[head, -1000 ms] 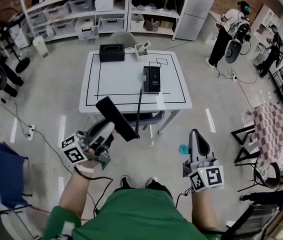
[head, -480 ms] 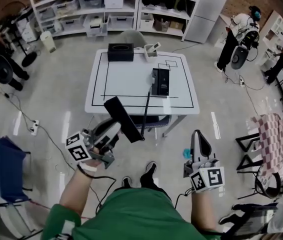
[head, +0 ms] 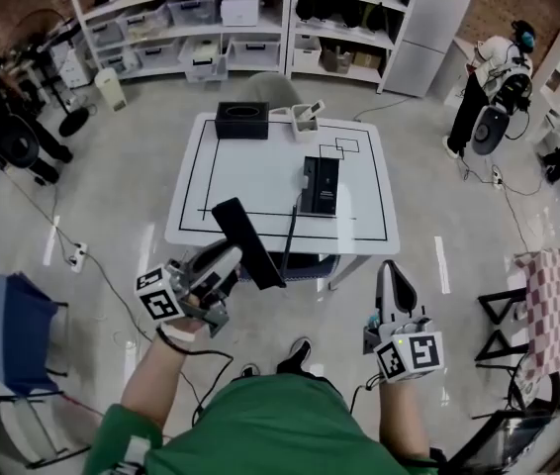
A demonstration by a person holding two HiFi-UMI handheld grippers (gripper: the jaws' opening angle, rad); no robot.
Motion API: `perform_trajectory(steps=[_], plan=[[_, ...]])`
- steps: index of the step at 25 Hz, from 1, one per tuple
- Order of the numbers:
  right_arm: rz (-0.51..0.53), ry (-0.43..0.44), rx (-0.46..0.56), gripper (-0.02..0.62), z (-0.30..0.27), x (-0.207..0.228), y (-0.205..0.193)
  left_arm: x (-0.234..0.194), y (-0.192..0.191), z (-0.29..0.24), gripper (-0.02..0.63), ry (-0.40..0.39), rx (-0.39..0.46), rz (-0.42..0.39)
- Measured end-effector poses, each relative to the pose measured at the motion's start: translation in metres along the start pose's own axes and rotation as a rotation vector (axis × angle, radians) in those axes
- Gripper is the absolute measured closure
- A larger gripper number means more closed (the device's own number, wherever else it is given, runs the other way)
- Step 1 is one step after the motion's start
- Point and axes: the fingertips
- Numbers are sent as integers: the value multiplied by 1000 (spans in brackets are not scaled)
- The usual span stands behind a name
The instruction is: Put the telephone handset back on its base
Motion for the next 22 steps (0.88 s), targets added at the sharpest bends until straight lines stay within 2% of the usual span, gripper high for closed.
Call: perform_trajectory(steps=[10, 16, 22], plan=[[-43, 56, -11, 575, -54, 75, -2, -44, -12, -63, 526, 68, -18, -20], [-56, 105, -14, 574, -80, 102, 0, -62, -16, -89, 526, 91, -4, -12], [-74, 117, -46, 575, -105, 114, -6, -88, -16, -107, 526, 103, -58, 1]])
Point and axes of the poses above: the fingertips, and each gripper's own axes: z backward along the fingers, x to its right, y out of its top, and after that the axes turned 3 degrees about -z, right-handed
